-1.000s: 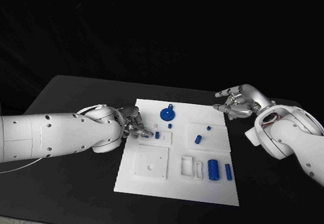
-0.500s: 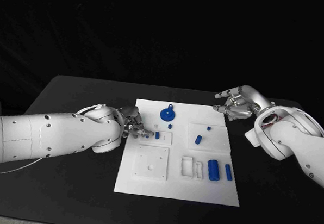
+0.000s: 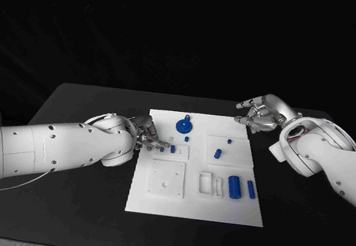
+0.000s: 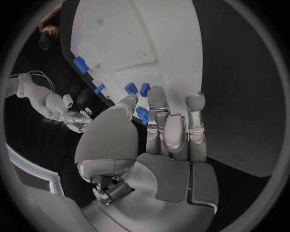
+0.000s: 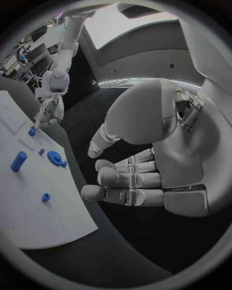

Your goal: Assemble the parts on the task board

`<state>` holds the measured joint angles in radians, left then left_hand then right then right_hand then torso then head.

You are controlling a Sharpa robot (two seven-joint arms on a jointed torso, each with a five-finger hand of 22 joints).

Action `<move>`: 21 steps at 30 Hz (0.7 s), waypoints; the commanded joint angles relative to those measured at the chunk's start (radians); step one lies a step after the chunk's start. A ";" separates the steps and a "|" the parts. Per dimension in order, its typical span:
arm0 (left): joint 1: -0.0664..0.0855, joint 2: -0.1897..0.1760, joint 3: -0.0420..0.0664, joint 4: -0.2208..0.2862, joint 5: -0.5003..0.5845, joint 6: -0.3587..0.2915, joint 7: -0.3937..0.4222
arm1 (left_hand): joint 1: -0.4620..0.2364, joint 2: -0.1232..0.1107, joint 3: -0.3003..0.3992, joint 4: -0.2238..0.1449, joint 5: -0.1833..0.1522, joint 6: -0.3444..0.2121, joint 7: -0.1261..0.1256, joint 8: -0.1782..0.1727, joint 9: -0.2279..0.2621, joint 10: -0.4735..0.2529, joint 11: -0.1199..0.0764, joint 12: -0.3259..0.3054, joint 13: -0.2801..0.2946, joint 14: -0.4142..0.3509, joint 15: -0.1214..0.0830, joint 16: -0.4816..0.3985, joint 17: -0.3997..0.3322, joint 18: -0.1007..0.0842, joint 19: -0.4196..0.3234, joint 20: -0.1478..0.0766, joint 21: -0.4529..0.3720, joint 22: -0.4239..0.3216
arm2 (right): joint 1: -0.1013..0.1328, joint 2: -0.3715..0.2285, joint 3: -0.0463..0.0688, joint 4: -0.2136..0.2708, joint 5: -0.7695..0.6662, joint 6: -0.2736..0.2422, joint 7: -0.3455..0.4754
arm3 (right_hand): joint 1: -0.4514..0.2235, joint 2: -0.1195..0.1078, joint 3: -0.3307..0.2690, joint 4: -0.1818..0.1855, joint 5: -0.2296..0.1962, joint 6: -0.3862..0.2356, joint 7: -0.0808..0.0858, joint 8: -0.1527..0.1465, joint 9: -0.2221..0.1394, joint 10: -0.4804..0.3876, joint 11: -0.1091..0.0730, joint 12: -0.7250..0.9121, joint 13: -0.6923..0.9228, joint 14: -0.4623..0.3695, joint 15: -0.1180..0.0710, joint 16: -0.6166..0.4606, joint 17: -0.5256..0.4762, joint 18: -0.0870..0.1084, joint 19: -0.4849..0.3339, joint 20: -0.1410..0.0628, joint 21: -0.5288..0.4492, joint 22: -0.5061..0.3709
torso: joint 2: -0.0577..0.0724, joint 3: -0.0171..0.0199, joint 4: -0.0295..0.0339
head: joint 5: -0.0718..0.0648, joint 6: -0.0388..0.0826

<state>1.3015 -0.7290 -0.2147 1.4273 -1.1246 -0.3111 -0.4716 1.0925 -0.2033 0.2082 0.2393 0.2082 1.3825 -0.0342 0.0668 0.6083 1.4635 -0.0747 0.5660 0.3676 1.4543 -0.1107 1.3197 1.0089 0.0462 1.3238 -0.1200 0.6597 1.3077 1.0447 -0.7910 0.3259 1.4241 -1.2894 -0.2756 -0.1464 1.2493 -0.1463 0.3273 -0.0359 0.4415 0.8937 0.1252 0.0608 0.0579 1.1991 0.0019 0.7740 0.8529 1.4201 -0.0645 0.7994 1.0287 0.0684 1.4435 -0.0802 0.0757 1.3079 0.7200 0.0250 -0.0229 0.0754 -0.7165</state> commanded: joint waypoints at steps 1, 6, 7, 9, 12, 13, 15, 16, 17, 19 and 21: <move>0.001 0.002 0.001 0.002 0.011 0.008 0.002 | -0.006 0.003 0.001 0.003 -0.003 0.001 0.003 0.000 0.001 0.051 0.002 0.002 0.001 0.000 -0.003 0.002 0.000 -0.002 0.001 -0.007 0.005 0.032 | -0.001 0.001 0.000 0.001 -0.004 0.004 0.009 | 0.000 0.003 -0.002 -0.004 0.000 -0.004 0.000 -0.004 -0.001 -0.003 -0.003 0.003 -0.001 0.004 -0.003 0.000 0.001 0.012 -0.001 -0.005 0.000 0.006 | 0.000 0.0000 0.0005 | 0.000 0.000; 0.001 0.000 0.008 0.002 0.016 0.007 0.005 | -0.006 0.004 0.001 0.003 -0.006 0.000 0.003 -0.001 0.002 0.051 0.002 0.001 0.001 0.000 -0.004 0.001 -0.003 -0.002 0.000 -0.007 0.002 0.031 | -0.001 0.001 0.000 0.001 -0.004 0.003 0.009 | -0.002 0.003 -0.003 -0.002 0.001 -0.004 -0.001 -0.004 -0.001 -0.003 -0.004 0.003 -0.001 0.004 -0.003 -0.001 0.000 0.012 -0.001 -0.005 -0.001 0.005 | 0.000 -0.0006 -0.0001 | 0.000 0.003; 0.001 -0.001 0.015 0.002 0.020 0.007 0.007 | -0.007 0.002 0.000 0.003 -0.007 -0.002 0.004 -0.001 0.002 0.051 0.002 0.001 0.001 -0.001 -0.004 0.000 -0.004 -0.002 0.000 -0.007 0.002 0.031 | -0.001 0.001 0.000 0.001 -0.004 0.003 0.009 | -0.004 0.003 -0.005 -0.001 0.002 -0.005 -0.001 -0.004 -0.001 -0.003 -0.004 0.003 -0.001 0.004 -0.003 -0.001 0.000 0.012 -0.001 -0.005 -0.001 0.005 | 0.000 -0.0007 0.0000 | -0.001 0.004; 0.001 -0.003 0.029 0.004 0.031 0.006 0.009 | -0.010 0.000 -0.003 0.004 -0.017 -0.004 0.005 -0.001 0.001 0.051 0.003 -0.001 0.001 -0.001 -0.004 -0.001 -0.005 -0.002 0.000 -0.007 0.001 0.030 | -0.001 0.001 0.000 0.000 -0.004 0.002 0.010 | -0.005 0.003 -0.005 -0.001 0.002 -0.005 -0.001 -0.004 -0.001 -0.003 -0.004 0.003 -0.001 0.004 -0.003 -0.001 0.000 0.011 -0.001 -0.005 -0.001 0.005 | 0.000 -0.0008 0.0001 | -0.001 0.004; 0.005 -0.010 0.052 0.012 0.056 0.003 0.013 | -0.018 -0.007 -0.006 0.010 -0.080 -0.007 0.007 -0.001 0.001 0.051 0.004 -0.003 0.001 -0.001 -0.004 -0.004 -0.009 -0.002 -0.001 -0.008 -0.003 0.030 | -0.001 0.001 0.000 0.000 -0.004 0.000 0.010 | -0.008 0.002 -0.009 0.002 0.003 -0.008 -0.001 -0.004 -0.001 -0.003 -0.003 0.003 -0.001 0.003 -0.003 -0.003 -0.001 0.011 -0.001 -0.004 -0.002 0.004 | 0.000 -0.0001 0.0008 | -0.001 0.006; 0.009 -0.013 0.059 0.015 0.071 -0.001 0.017 | -0.021 -0.010 -0.008 0.013 -0.096 -0.016 0.010 -0.002 -0.003 0.050 0.006 -0.005 0.000 -0.002 -0.004 -0.007 -0.013 -0.002 -0.002 -0.008 -0.005 0.029 | -0.001 0.001 0.000 0.000 -0.004 0.000 0.011 | -0.008 0.002 -0.009 0.002 0.003 -0.008 -0.001 -0.004 -0.001 -0.003 -0.003 0.003 -0.001 0.003 -0.003 -0.003 -0.001 0.011 -0.001 -0.004 -0.002 0.004 | 0.000 0.0000 0.0009 | -0.002 0.007; 0.022 -0.018 0.069 0.021 0.116 -0.014 0.034 | -0.026 -0.017 -0.014 0.018 -0.131 -0.043 0.019 -0.002 -0.020 0.049 0.011 -0.019 -0.004 -0.007 -0.003 -0.020 -0.032 -0.001 -0.011 -0.009 -0.031 0.022 | -0.001 0.002 0.000 -0.001 -0.003 -0.001 0.011 | -0.009 0.002 -0.012 0.003 0.003 -0.009 -0.001 -0.004 -0.001 -0.003 -0.003 0.003 -0.001 0.004 -0.003 -0.003 -0.002 0.011 -0.001 -0.004 -0.002 0.004 | 0.000 0.0001 0.0007 | -0.002 0.010; 0.028 -0.019 0.072 0.022 0.138 -0.021 0.046 | -0.026 -0.017 -0.018 0.013 -0.135 -0.071 0.025 -0.001 -0.036 0.047 0.015 -0.042 -0.011 -0.019 -0.001 -0.043 -0.061 0.000 -0.028 -0.008 -0.072 0.010 | -0.001 0.002 0.000 -0.002 -0.003 -0.002 0.011 | -0.009 0.002 -0.012 0.003 0.003 -0.009 -0.001 -0.004 -0.001 -0.003 -0.003 0.003 -0.001 0.004 -0.003 -0.003 -0.002 0.011 -0.001 -0.004 -0.002 0.004 | -0.001 0.0001 0.0006 | -0.002 0.010; 0.036 -0.021 0.075 0.024 0.167 -0.030 0.063 | -0.020 -0.005 -0.019 -0.004 -0.138 -0.122 0.042 -0.001 -0.064 0.023 0.021 -0.083 -0.025 -0.062 0.005 -0.107 -0.140 0.000 -0.048 -0.006 -0.097 0.001 | -0.001 0.002 0.000 -0.002 -0.003 -0.002 0.011 | -0.009 0.002 -0.012 0.003 0.003 -0.009 -0.001 -0.004 -0.001 -0.003 -0.003 0.003 -0.001 0.004 -0.003 -0.003 -0.002 0.011 -0.001 -0.004 -0.002 0.004 | 0.000 -0.0002 0.0003 | -0.002 0.011; 0.051 -0.022 0.079 0.022 0.213 -0.047 0.104 | 0.006 0.024 -0.025 -0.064 -0.133 -0.175 0.062 0.003 -0.132 -0.010 0.031 -0.149 -0.059 -0.108 0.013 -0.198 -0.253 0.002 -0.063 0.001 -0.140 -0.019 | -0.001 0.003 0.000 -0.004 -0.002 -0.003 0.012 | -0.009 0.002 -0.012 0.003 0.003 -0.009 -0.001 -0.004 -0.001 -0.003 -0.003 0.003 -0.001 0.004 -0.003 -0.003 -0.002 0.011 -0.001 -0.004 -0.002 0.004 | 0.000 -0.0002 0.0001 | -0.003 0.013; 0.062 -0.017 0.081 0.013 0.240 -0.060 0.152 | 0.121 0.066 -0.004 -0.154 -0.066 -0.227 0.084 0.000 -0.195 -0.073 0.050 -0.216 -0.102 -0.160 0.027 -0.259 -0.301 0.000 -0.090 0.013 -0.181 -0.040 | -0.001 0.004 0.000 -0.006 -0.002 -0.005 0.013 | -0.009 0.002 -0.012 0.003 0.003 -0.009 -0.001 -0.004 -0.001 -0.003 -0.003 0.003 -0.001 0.004 -0.003 -0.003 -0.002 0.011 -0.001 -0.004 -0.002 0.004 | 0.000 -0.0005 -0.0001 | -0.002 0.016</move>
<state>1.3573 -0.7507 -0.1345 1.4446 -0.9954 -0.3286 -0.4250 1.1736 -0.1537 0.1986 0.1173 0.1216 1.1720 0.0424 0.0667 0.4374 1.4090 -0.0303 0.3746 0.2815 1.3137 -0.0899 1.0850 0.7280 0.0462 1.2438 -0.1122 0.4952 1.2760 1.0443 -0.7885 0.3259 1.4189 -1.2894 -0.2767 -0.1453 1.2493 -0.1463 0.3217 -0.0303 0.4415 0.8937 0.1251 0.0608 0.0579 1.1991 0.0019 0.7740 0.8529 1.4201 -0.0646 0.7994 1.0286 0.0684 1.4435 -0.0802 0.0757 1.3077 0.7199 0.0247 -0.0225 0.0731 -0.7028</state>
